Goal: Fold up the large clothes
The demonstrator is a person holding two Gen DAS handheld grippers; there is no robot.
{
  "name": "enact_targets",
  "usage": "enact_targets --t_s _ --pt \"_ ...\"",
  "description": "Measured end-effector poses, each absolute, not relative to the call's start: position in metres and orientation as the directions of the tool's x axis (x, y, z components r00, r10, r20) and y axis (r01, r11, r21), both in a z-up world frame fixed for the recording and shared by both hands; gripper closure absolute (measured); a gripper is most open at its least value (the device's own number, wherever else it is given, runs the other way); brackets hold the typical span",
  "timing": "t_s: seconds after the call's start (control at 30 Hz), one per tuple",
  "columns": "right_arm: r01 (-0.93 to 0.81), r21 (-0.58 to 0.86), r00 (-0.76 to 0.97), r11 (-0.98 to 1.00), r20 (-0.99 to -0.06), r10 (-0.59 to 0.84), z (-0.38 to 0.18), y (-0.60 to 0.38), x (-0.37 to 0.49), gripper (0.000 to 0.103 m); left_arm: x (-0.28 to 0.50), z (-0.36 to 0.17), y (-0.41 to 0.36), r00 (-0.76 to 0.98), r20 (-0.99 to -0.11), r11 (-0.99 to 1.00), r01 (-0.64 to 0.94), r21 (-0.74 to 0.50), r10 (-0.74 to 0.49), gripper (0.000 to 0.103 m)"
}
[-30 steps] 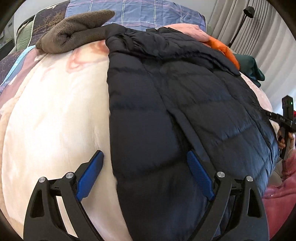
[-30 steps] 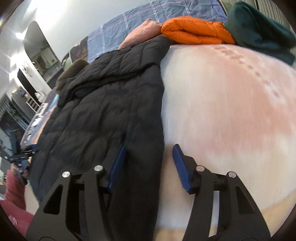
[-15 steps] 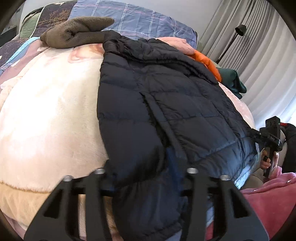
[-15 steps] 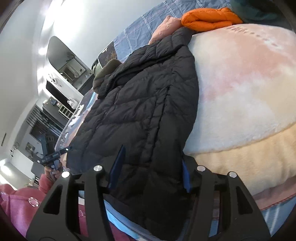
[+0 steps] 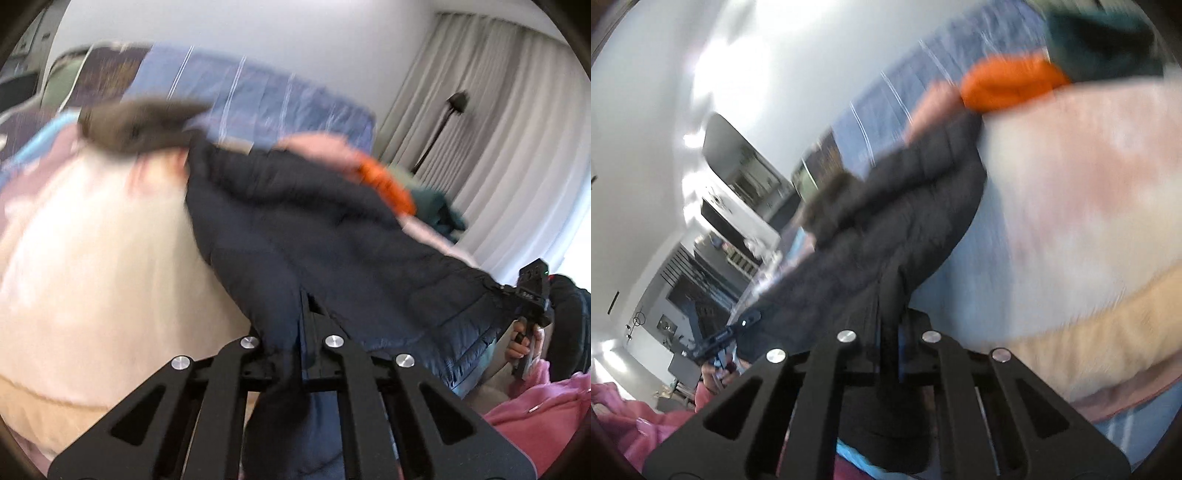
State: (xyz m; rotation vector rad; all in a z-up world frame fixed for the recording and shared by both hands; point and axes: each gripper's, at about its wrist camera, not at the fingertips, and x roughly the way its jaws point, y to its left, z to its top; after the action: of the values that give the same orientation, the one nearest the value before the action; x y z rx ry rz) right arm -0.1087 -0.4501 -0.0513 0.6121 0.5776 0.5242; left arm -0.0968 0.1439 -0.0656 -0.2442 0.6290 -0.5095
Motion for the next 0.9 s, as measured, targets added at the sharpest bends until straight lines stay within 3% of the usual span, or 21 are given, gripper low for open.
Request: enact_targets --t_s 0.17,0.4,0.63,0.9 --pt "-0.353 0.636 0.780 0.686 -0.205 0.591 -0.009 -0.467 -0.135 0.099 -0.126 -0.013 0.139 0.747 -0.355 0.821 0.451 -0.349 -0.562 0.097" --pt "-0.388 0.539 0.837 0.748 -0.132 0.530 0.032 -0.477 -0.179 0.099 -0.162 0.026 0.133 0.808 -0.305 0.860 0.435 -0.268 -0.504 0.095" --pt "-0.309 0.549 0.863 0.777 -0.181 0.471 0.025 -0.473 -0.125 0.099 -0.116 0.018 0.138 0.802 -0.384 0.879 0.342 -0.332 -0.457 0.092" --pt "-0.176 0.555 0.876 0.813 -0.289 0.387 0.009 -0.468 -0.022 0.099 -0.025 0.009 0.122 0.790 -0.474 0.915 0.275 -0.294 -0.390 0.092"
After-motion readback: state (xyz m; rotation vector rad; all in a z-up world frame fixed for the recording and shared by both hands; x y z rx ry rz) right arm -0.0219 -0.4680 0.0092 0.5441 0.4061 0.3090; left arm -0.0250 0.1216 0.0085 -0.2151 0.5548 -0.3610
